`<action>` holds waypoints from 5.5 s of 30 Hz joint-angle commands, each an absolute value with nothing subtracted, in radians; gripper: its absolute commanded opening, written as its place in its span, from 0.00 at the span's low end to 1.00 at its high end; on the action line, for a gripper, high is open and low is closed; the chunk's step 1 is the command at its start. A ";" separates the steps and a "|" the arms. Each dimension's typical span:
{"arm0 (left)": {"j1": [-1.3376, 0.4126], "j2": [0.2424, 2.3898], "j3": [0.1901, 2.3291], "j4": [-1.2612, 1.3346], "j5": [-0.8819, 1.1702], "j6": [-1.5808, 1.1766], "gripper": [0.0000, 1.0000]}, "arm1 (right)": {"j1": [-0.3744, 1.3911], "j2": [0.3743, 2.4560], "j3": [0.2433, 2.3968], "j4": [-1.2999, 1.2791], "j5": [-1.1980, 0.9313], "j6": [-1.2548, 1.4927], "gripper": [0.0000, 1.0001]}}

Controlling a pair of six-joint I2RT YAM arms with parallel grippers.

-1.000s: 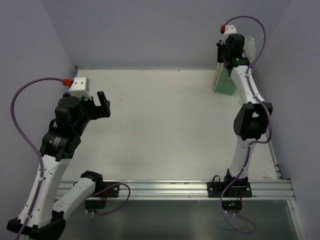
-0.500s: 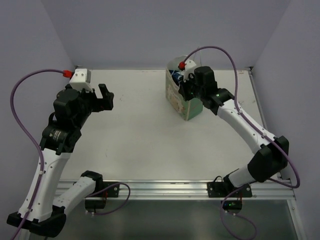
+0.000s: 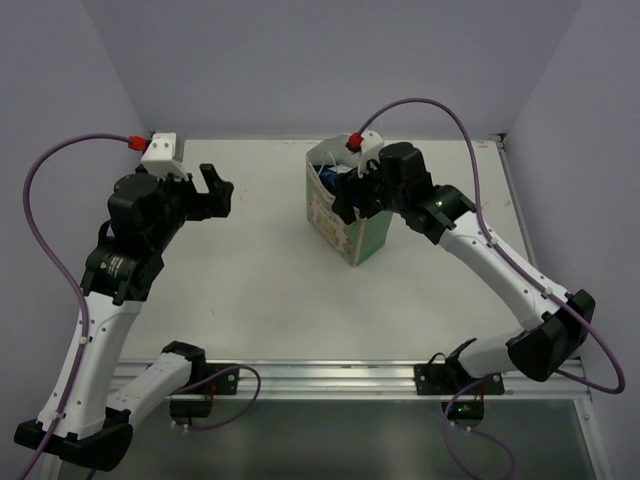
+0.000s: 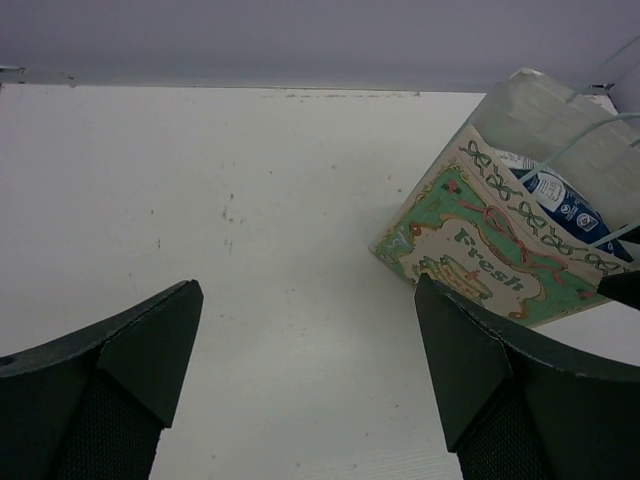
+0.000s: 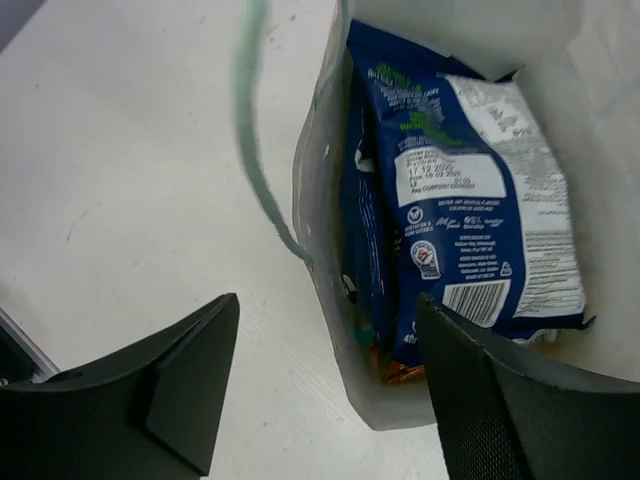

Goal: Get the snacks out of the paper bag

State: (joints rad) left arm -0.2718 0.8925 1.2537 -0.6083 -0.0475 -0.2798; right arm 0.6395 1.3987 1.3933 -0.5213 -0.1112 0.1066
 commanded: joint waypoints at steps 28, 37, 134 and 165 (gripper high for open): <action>-0.276 0.923 1.321 -0.669 0.123 -0.296 0.96 | 0.295 1.701 1.807 -0.606 -0.258 -0.244 0.43; -0.276 0.956 1.347 -0.669 0.206 -0.308 0.93 | 0.285 1.816 1.904 -0.635 -0.288 -0.268 0.33; -0.784 1.720 1.445 -0.296 -0.057 -0.914 0.25 | 0.626 1.453 1.542 -0.630 0.268 0.115 0.00; -0.104 1.599 1.229 -0.200 0.141 -0.449 0.00 | 0.491 1.355 1.445 -0.612 0.138 0.008 0.00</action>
